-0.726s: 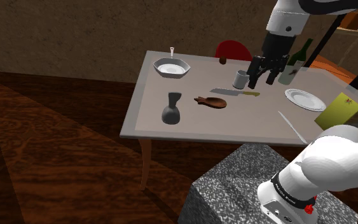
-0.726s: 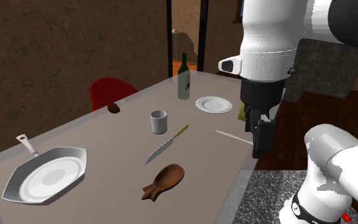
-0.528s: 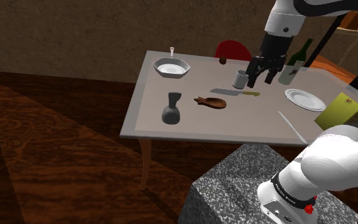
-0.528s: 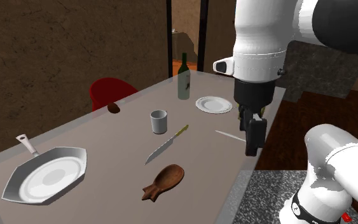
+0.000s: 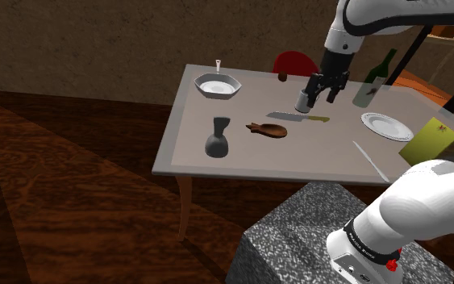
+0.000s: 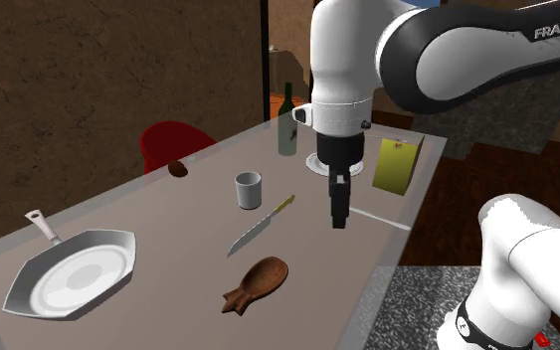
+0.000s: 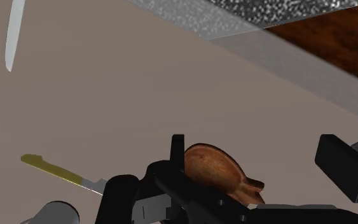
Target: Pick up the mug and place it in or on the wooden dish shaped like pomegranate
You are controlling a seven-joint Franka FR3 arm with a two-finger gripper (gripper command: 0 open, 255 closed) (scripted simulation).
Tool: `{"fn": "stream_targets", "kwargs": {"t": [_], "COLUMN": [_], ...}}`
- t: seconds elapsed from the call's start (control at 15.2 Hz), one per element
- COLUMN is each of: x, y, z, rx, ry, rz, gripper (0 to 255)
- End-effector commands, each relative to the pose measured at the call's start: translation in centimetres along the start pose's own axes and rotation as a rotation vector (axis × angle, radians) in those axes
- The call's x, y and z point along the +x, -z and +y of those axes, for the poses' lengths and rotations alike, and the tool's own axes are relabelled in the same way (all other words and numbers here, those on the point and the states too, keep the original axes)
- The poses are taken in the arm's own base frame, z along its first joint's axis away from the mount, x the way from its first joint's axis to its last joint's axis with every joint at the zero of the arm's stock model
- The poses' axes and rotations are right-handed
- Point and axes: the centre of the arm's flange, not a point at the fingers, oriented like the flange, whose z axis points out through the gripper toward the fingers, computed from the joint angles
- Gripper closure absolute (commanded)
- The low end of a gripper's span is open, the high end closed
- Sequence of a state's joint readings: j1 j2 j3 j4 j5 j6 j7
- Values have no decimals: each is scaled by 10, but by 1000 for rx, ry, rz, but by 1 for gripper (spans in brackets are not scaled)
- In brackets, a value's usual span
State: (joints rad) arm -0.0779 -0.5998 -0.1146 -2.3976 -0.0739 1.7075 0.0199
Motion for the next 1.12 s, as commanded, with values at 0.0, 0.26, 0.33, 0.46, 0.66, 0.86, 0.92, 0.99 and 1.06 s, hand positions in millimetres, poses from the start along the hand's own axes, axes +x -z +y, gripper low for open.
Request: {"fn": "stream_targets", "kwargs": {"t": [0.0, 0.26, 0.33, 0.46, 0.66, 0.86, 0.92, 0.99, 1.06], "x": [19, 55, 64, 83, 110, 138, 147, 156, 165], "y": [-6, -21, -25, -32, -43, -53, -56, -60, -63], "z": [18, 51, 59, 75, 100, 124, 133, 141, 149], "rx": [-5, -14, -16, -21, -27, -34, -36, -38, -40], "ry": [1, 1, 1, 1, 1, 1, 1, 1, 1], "rz": [4, 11, 13, 16, 21, 26, 28, 30, 31], "gripper": [0, 0, 0, 0, 0, 0, 0, 0, 0]}}
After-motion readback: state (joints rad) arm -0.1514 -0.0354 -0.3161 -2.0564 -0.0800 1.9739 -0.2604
